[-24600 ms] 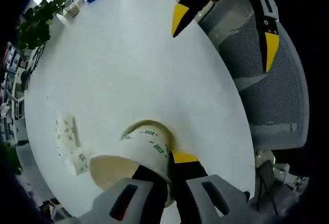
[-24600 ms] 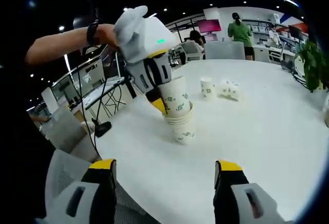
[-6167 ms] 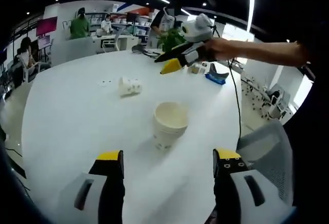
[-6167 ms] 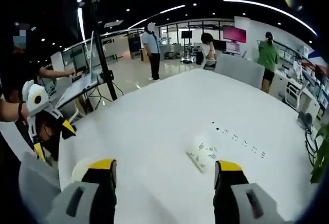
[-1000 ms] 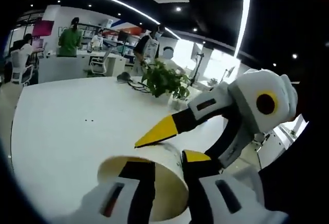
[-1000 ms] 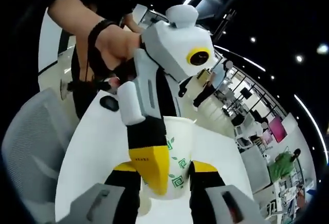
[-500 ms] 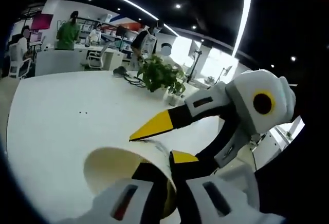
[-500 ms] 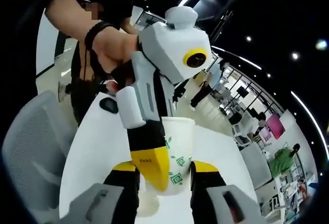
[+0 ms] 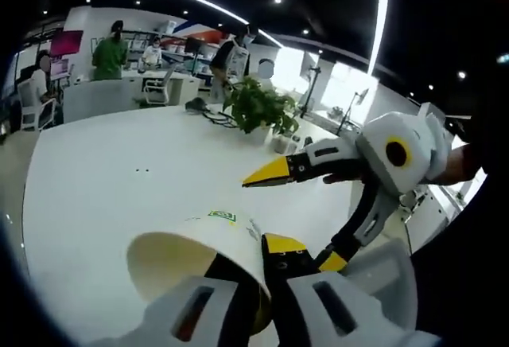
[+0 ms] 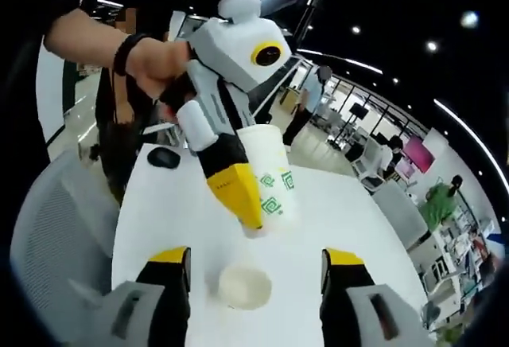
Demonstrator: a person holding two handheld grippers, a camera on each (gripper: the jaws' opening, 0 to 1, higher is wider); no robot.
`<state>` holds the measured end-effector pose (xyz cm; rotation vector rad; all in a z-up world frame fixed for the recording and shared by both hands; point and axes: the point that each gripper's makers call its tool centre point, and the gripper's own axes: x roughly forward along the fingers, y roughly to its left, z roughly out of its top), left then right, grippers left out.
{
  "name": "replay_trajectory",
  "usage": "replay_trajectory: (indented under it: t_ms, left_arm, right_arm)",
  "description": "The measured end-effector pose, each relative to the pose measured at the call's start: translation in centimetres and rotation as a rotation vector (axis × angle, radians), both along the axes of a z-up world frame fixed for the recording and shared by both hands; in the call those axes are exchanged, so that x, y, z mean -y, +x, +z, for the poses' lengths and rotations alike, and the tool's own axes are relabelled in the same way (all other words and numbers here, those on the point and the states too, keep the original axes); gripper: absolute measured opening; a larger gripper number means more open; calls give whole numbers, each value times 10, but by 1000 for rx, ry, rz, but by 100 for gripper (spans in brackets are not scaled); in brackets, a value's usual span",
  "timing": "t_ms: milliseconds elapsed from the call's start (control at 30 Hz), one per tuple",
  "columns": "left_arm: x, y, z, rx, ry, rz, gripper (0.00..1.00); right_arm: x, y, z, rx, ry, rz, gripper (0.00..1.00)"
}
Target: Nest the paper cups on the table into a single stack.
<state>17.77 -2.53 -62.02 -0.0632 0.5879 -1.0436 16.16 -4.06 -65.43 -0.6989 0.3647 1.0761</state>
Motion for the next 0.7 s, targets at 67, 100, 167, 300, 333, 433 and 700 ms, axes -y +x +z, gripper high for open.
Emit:
replay_trajectory:
  t_ms: [67, 100, 167, 300, 333, 433, 700]
  left_arm:
    - [0, -2, -1, 8, 13, -2, 0]
    - [-2, -1, -2, 10, 20, -2, 0]
    - [-3, -1, -5, 12, 33, -3, 0]
    - [-7, -3, -11, 19, 69, -9, 0]
    - [-7, -4, -11, 19, 73, -10, 0]
    - [-9, -5, -12, 19, 83, -16, 0]
    - [-8, -2, -15, 35, 144, -51, 0]
  right_arm:
    - [8, -2, -6, -21, 2, -21, 71]
    - [12, -3, -8, -35, 8, -37, 72]
    - [19, -5, -11, -68, 33, -76, 74]
    - [31, -7, -12, -102, 76, -124, 80]
    - [33, -6, -12, -103, 78, -131, 81]
    - [41, -6, -15, -113, 84, -149, 83]
    - [53, -12, -20, -156, 101, -196, 92]
